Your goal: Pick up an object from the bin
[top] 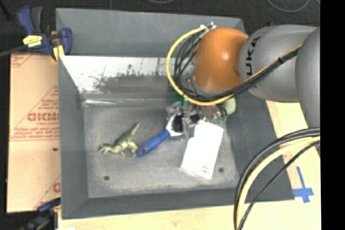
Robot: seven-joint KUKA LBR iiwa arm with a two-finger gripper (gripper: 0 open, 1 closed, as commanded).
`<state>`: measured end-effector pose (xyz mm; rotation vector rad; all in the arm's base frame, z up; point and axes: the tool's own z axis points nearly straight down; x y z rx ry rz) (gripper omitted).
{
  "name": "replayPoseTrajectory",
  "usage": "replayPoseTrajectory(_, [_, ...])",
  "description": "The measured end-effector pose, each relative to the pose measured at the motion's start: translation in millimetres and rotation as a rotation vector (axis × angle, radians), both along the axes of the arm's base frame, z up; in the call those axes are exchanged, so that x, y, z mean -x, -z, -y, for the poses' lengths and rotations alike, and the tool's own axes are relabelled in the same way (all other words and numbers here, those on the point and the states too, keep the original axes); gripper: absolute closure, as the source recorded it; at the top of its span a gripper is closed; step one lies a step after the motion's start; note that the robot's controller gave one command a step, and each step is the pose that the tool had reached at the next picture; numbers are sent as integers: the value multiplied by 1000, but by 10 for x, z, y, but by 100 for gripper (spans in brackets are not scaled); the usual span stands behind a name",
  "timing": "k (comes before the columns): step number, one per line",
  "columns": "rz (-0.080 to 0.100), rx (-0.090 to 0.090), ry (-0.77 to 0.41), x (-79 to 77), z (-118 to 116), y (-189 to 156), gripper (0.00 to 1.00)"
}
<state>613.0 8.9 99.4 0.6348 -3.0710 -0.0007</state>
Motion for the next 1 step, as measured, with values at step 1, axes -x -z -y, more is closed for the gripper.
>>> replayPoseTrajectory(1, [9,0,1,-23,4,-152,100])
